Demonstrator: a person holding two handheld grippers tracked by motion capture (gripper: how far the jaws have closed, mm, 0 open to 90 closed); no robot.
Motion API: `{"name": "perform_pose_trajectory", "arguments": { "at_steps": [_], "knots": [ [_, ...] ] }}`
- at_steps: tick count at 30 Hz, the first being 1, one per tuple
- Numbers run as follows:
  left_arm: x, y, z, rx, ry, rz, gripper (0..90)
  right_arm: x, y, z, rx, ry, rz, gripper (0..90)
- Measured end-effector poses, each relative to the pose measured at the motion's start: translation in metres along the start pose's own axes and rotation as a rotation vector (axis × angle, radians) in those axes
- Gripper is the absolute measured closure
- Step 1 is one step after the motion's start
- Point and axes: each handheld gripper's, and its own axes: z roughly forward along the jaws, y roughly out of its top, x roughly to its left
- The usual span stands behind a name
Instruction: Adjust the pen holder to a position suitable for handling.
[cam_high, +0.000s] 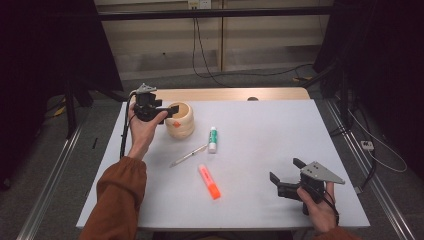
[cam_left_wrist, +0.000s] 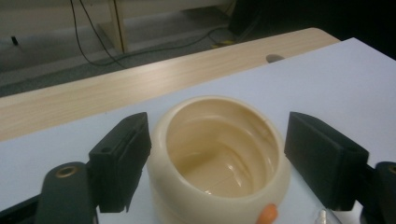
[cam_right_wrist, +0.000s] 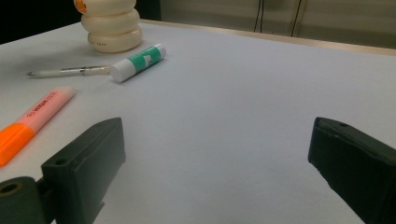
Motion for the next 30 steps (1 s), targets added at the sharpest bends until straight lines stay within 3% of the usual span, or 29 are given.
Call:
{"name": "perform_pose_trajectory", "arguments": {
  "at_steps": [10, 22, 30],
  "knots": [
    [0.014, 0.004, 0.022, 0.033, 0.034, -0.010, 44.1, 0.000, 0.000, 0.001, 0.004, 0.002, -0.003, 3.8],
    [0.028, -0.006, 0.040, 0.122, 0.042, -0.040, 58.3, -0.001, -0.001, 0.001, 0.007, 0.006, -0.002, 3.7],
    [0.031, -0.007, 0.043, 0.110, 0.030, -0.072, 66.5, 0.000, -0.001, 0.001, 0.007, 0.007, -0.004, 3.7]
  ]
}}
